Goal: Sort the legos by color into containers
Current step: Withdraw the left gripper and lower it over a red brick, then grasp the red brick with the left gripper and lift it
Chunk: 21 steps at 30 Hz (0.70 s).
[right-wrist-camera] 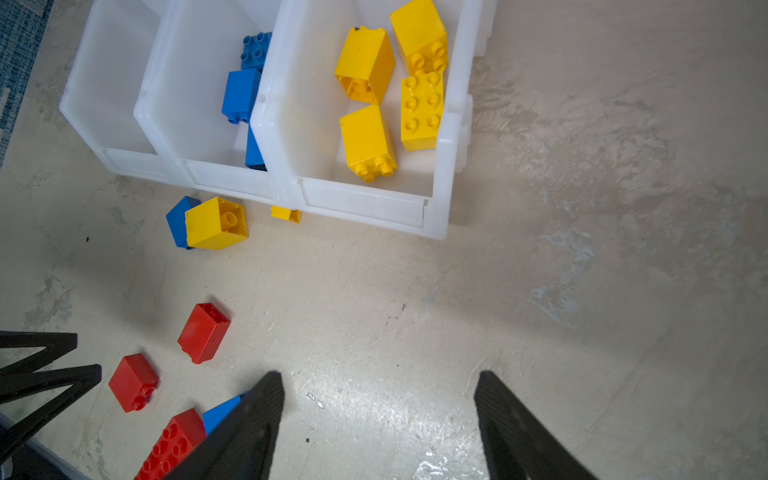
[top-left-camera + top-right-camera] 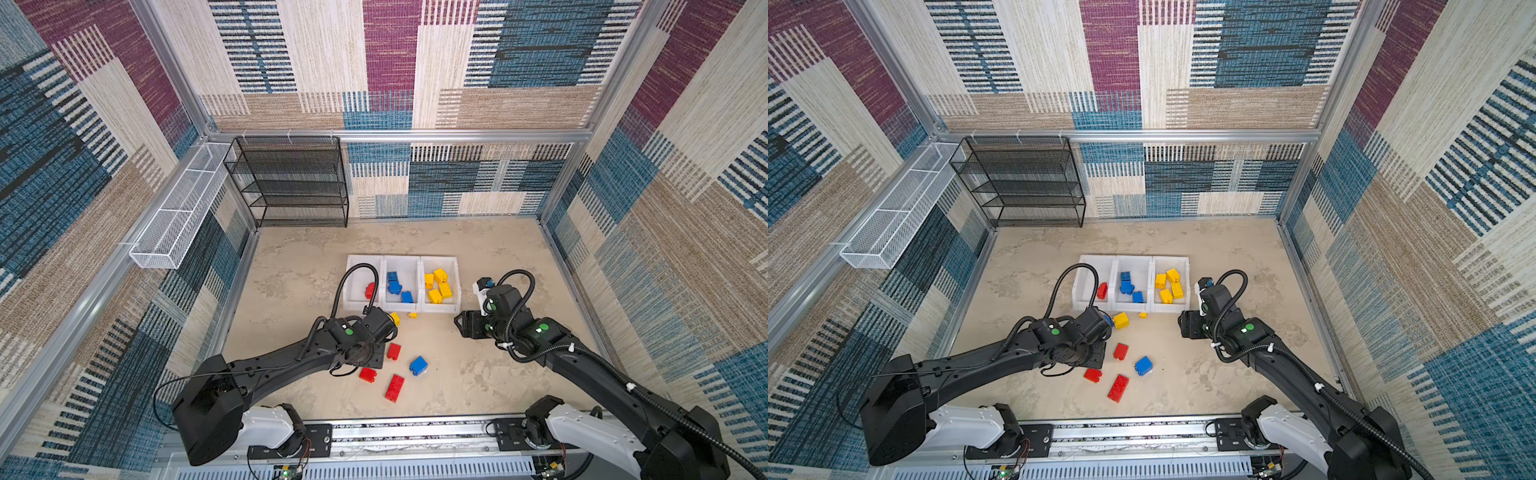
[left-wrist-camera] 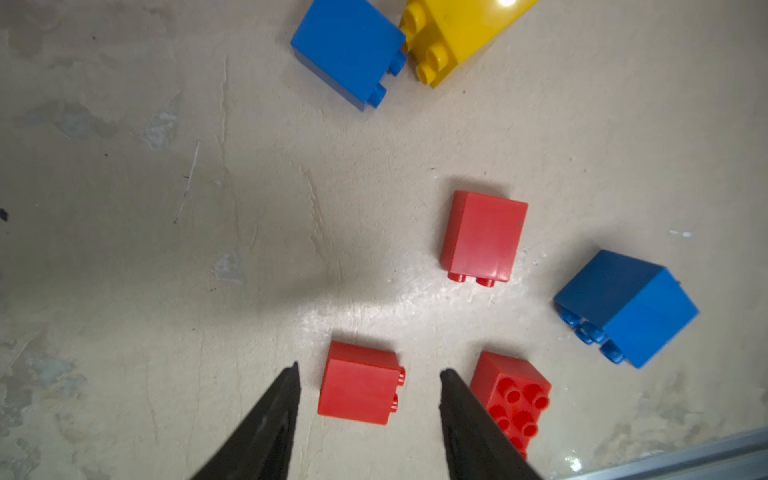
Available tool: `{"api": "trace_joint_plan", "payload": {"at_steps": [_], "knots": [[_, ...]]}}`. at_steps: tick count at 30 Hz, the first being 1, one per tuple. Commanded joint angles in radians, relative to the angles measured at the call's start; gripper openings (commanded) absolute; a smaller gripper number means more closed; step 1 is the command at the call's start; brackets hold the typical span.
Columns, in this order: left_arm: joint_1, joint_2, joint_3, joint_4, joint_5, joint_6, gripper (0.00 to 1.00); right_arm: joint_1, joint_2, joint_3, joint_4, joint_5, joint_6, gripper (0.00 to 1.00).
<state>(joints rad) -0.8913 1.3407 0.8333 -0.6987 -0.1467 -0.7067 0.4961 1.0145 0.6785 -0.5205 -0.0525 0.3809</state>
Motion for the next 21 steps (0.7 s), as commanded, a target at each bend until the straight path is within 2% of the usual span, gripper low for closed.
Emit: {"api": "trace_joint_plan", "payload": {"at_steps": [1,10,16,21], "knots": [[-0.004,0.005,-0.015,-0.006,-0.010,0.005,0.58,0.002,0.008,0.002,0.027,0.009,-0.005,0.75],[-0.010,0.008,-0.113,0.094,0.104,0.065,0.58,0.002,0.031,0.025,0.014,0.052,0.046,0.76],[-0.022,0.013,-0.154,0.172,0.145,0.073,0.58,0.001,0.067,0.048,0.007,0.052,0.051,0.76],[-0.025,0.040,-0.166,0.176,0.138,0.057,0.58,0.001,0.077,0.057,0.004,0.050,0.052,0.76]]}}
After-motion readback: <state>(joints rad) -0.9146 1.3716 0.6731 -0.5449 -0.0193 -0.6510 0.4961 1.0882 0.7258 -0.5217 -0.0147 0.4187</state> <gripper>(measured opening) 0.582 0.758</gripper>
